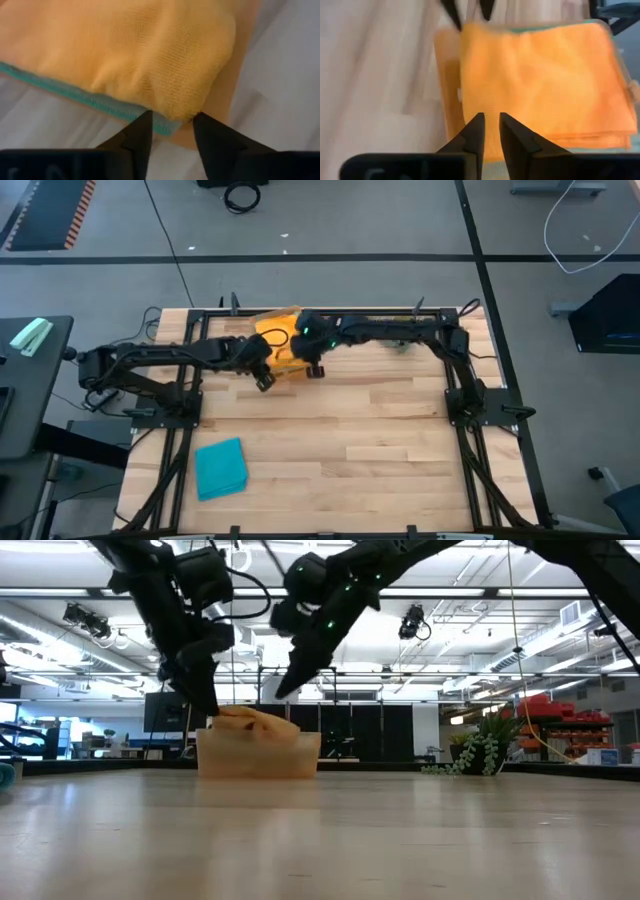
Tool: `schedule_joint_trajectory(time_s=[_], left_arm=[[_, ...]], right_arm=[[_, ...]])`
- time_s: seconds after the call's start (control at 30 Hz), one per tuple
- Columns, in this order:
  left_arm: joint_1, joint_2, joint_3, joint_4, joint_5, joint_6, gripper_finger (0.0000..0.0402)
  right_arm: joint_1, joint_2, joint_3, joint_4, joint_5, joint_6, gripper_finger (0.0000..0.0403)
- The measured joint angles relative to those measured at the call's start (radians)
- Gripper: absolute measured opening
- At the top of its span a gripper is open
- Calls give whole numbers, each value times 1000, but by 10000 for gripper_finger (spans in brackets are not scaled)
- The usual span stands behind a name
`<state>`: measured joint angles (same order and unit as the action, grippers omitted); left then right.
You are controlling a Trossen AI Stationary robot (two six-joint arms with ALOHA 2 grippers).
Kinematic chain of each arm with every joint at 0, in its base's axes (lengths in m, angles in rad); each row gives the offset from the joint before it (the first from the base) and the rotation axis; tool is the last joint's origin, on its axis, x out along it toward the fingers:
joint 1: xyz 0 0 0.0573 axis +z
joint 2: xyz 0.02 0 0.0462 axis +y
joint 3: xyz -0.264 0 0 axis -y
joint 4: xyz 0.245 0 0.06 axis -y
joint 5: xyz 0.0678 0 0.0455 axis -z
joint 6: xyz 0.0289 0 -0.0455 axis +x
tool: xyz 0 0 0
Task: Fold microfiber towels
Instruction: Put the orange microfiber cloth into the orange bin
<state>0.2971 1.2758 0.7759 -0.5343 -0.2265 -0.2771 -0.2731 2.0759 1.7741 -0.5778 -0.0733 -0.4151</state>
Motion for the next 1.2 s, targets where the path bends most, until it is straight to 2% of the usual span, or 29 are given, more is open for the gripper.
schedule_joint_trajectory(time_s=[0.17,0.27,0.33,0.4,0.47,0.53,0.6,0.67,0.73,0.83,0.9,1.0,1.1,1.2], left_arm=[[60,0,117,-183,105,25,196],[98,0,210,-270,131,60,212],[141,-15,255,-254,138,91,210],[208,-27,266,-174,170,102,191],[296,-24,241,-91,254,92,156],[378,-14,181,-17,382,73,109],[439,-2,117,90,522,45,55],[470,3,59,156,612,25,16],[482,3,17,203,623,32,16],[486,3,-29,256,583,101,55],[486,7,-43,259,532,131,88],[486,30,-48,250,492,162,135],[486,49,-48,253,490,197,170],[485,73,-48,249,489,219,190]], right_arm=[[-105,-71,5,2,-310,160,93],[-174,-63,5,59,-354,320,91],[-208,-28,5,109,-360,388,65],[-230,22,4,153,-357,453,27],[-243,63,2,176,-350,570,9],[-254,93,2,182,-368,695,13],[-265,109,2,177,-449,756,21],[-273,110,2,157,-535,778,30],[-269,100,3,118,-557,788,37],[-254,85,3,40,-555,758,55],[-235,80,3,-12,-542,661,73],[-172,80,3,-75,-455,386,111],[-81,80,2,-66,-202,180,150],[-17,80,2,-30,50,85,181]])
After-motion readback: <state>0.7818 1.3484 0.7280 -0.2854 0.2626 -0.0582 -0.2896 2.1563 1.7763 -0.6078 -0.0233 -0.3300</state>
